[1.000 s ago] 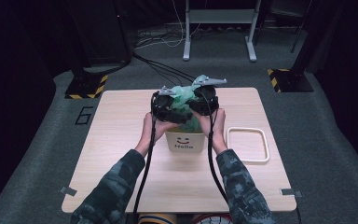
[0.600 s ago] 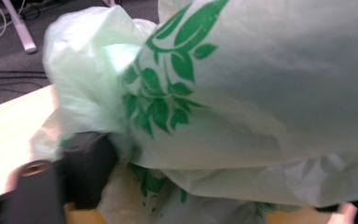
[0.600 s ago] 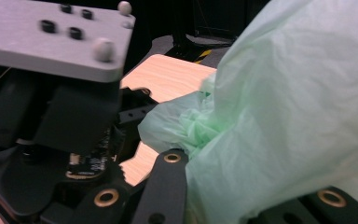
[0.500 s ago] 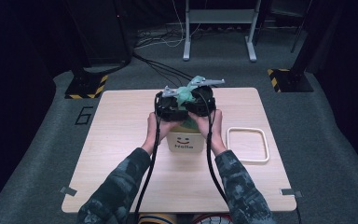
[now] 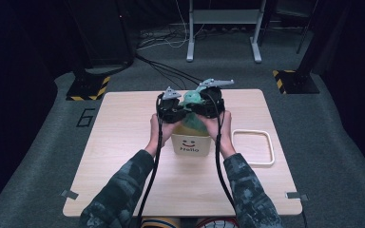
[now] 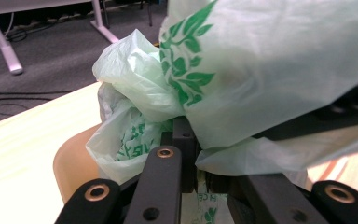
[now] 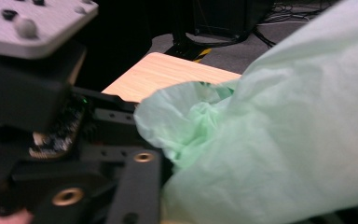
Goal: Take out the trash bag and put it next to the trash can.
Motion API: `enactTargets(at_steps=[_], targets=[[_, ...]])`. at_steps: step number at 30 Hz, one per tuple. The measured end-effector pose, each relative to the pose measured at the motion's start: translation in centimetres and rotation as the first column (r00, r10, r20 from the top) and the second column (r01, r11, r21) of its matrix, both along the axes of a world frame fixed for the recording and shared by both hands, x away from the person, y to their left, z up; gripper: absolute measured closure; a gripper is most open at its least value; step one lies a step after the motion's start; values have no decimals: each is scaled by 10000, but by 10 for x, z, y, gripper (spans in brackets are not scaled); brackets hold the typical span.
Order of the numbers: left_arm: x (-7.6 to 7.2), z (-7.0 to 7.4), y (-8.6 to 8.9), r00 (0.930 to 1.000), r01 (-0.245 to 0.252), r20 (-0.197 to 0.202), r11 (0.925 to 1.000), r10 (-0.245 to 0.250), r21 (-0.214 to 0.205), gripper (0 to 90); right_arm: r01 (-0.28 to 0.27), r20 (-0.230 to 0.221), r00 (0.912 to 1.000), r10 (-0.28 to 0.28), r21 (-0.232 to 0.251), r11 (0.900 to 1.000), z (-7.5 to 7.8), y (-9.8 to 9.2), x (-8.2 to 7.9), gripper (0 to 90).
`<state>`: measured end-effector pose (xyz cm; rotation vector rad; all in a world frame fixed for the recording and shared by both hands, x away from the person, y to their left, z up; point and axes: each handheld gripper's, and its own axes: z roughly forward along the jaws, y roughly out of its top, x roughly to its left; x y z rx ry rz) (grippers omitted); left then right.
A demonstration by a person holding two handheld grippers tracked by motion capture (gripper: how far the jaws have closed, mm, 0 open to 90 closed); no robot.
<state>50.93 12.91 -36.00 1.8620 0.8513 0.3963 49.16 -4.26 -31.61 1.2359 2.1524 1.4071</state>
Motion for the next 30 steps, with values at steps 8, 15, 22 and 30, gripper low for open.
enactTargets(at_steps=[8, 15, 22, 30], targets=[[-3, 5, 10, 9999, -52, 86, 9990, 56, -445, 859, 177, 1, 9998, -177, -378, 9991, -5, -19, -9, 359], [-6, 11, 18, 9996, -49, 278, 9975, 69, -702, 860, 414, -80, 9991, -419, -516, 9978, -16, -32, -18, 273], [-9, 19, 25, 9990, -32, 441, 9962, 70, -871, 860, 531, -171, 9984, -537, -331, 9980, -34, -46, -31, 204], [-14, 24, 28, 9977, 21, 672, 9953, 44, -968, 861, 647, 116, 9978, -647, -18, 9979, -44, -60, -52, 150]])
